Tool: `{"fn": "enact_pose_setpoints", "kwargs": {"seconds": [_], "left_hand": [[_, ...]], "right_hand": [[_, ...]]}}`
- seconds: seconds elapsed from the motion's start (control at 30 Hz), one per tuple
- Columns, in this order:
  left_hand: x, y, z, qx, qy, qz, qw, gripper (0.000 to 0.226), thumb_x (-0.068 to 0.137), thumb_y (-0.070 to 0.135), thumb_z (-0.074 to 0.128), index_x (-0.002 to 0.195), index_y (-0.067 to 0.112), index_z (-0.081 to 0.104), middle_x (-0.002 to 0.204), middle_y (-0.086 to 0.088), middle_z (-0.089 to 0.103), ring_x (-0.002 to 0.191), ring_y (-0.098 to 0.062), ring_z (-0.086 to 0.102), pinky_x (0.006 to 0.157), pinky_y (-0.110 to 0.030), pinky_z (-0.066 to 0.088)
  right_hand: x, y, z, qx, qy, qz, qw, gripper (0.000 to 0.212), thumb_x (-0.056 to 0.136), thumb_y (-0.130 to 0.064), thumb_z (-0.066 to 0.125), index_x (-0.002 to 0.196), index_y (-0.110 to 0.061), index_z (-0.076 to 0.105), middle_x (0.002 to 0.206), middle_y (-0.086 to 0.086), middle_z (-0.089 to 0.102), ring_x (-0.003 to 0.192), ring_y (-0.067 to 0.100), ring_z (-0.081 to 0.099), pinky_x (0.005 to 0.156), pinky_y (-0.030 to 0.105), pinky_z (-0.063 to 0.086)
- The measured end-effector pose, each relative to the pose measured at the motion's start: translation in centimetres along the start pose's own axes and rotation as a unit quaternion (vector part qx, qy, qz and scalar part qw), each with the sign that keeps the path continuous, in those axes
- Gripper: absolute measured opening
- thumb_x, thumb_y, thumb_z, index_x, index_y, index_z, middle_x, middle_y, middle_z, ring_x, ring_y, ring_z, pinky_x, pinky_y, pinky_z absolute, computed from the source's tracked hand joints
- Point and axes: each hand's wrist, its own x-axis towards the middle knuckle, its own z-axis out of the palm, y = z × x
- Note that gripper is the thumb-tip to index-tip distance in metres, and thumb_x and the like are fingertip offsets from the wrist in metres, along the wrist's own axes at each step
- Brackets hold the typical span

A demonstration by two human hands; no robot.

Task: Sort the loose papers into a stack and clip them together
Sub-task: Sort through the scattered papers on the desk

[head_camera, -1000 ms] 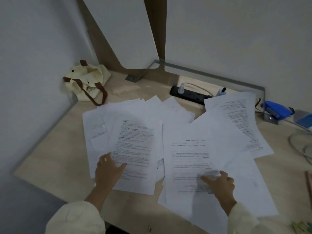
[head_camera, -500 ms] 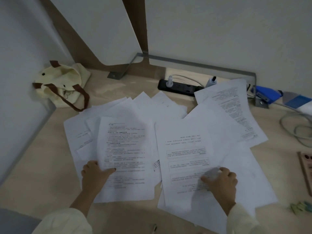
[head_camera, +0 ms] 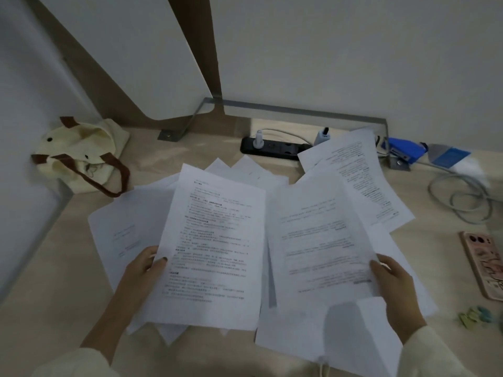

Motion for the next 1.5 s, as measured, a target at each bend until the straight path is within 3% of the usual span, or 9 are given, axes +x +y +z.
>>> {"fn": "enact_pose_setpoints", "kwargs": {"seconds": [0.17,0.43,0.53,0.73,0.87,1.07,1.17,1.27,1.5], "left_hand": [[1.1,0.4,0.3,0.005,-0.069,-0.028,0.997,0.015,0.092,0.010,0.049,0.103,0.018,0.057,0.099,-0.006,0.064,0.086,-0.018,0.060,0.077,-0.032,0.047],[2.0,1.8,0.5,-0.005,-0.170,-0.061,0.984,0.019,0.091,0.017,0.053,0.107,0.023,0.062,0.102,-0.002,0.069,0.090,-0.016,0.065,0.065,-0.024,0.047],[2.8,1.5,-0.1,0.006,-0.194,-0.075,0.978,0.020,0.091,0.019,0.053,0.106,0.027,0.064,0.105,0.000,0.069,0.096,-0.018,0.064,0.075,-0.029,0.049],[4.4,1.0,0.6,0.007,-0.209,-0.116,0.971,0.021,0.093,0.011,0.049,0.106,0.015,0.064,0.098,-0.005,0.067,0.079,-0.015,0.061,0.060,-0.022,0.049],[4.3,1.8,2.3,-0.009,-0.224,-0.099,0.970,0.010,0.093,0.034,0.048,0.092,0.032,0.057,0.099,0.012,0.060,0.085,-0.003,0.054,0.086,-0.023,0.038],[5.5,2.9,1.9,0.055,-0.259,-0.073,0.962,0.011,0.086,0.027,0.060,0.096,0.027,0.064,0.102,0.004,0.068,0.088,-0.010,0.065,0.068,-0.016,0.049],[5.8,3.2,2.2,0.073,-0.276,-0.067,0.956,0.013,0.086,0.027,0.060,0.099,0.030,0.060,0.096,0.010,0.066,0.078,-0.003,0.062,0.053,-0.007,0.044],[6.0,3.2,3.2,0.075,-0.293,-0.050,0.952,0.016,0.086,0.023,0.061,0.096,0.035,0.056,0.099,0.014,0.063,0.089,-0.001,0.061,0.067,-0.013,0.048],[5.9,2.4,4.6,-0.004,-0.218,-0.051,0.974,0.014,0.080,0.022,0.060,0.094,0.025,0.059,0.099,0.002,0.064,0.087,-0.011,0.061,0.071,-0.022,0.047]], "right_hand": [[1.0,-0.9,-2.8,0.148,-0.011,0.020,0.989,0.019,0.091,-0.007,0.047,0.096,-0.014,0.063,0.071,-0.006,0.073,0.060,0.005,0.068,0.054,0.016,0.055],[0.7,-3.1,-0.4,-0.167,-0.223,-0.001,0.961,0.023,0.091,-0.008,0.050,0.081,-0.021,0.067,0.086,0.004,0.069,0.080,0.021,0.063,0.071,0.027,0.047],[1.2,-4.9,1.9,-0.332,-0.292,-0.063,0.895,0.027,0.092,-0.009,0.047,0.080,-0.027,0.062,0.085,-0.004,0.065,0.084,0.015,0.059,0.067,0.013,0.039],[2.2,-7.5,8.4,-0.558,-0.272,-0.209,0.756,0.032,0.097,-0.017,0.036,0.122,-0.020,0.056,0.128,0.003,0.058,0.115,0.021,0.053,0.091,0.026,0.038],[1.9,-8.9,13.5,-0.592,-0.252,-0.341,0.686,0.039,0.092,-0.008,0.037,0.125,-0.023,0.052,0.118,0.008,0.062,0.108,0.025,0.056,0.083,0.028,0.036],[1.7,-9.7,18.3,-0.566,-0.221,-0.553,0.570,0.030,0.080,-0.003,0.056,0.107,-0.014,0.063,0.091,0.009,0.068,0.095,0.025,0.056,0.082,0.031,0.039],[1.8,-9.2,19.2,-0.545,-0.221,-0.567,0.576,0.032,0.066,0.001,0.067,0.094,-0.014,0.068,0.072,0.004,0.068,0.080,0.024,0.060,0.077,0.028,0.045],[1.3,-8.6,20.2,-0.469,-0.201,-0.593,0.623,0.042,0.047,0.001,0.078,0.084,-0.016,0.071,0.057,-0.003,0.064,0.062,0.018,0.061,0.066,0.021,0.050],[2.5,-5.1,14.4,-0.391,-0.108,-0.310,0.860,0.041,0.089,-0.017,0.054,0.129,-0.013,0.049,0.134,0.009,0.051,0.124,0.026,0.045,0.106,0.034,0.035]]}}
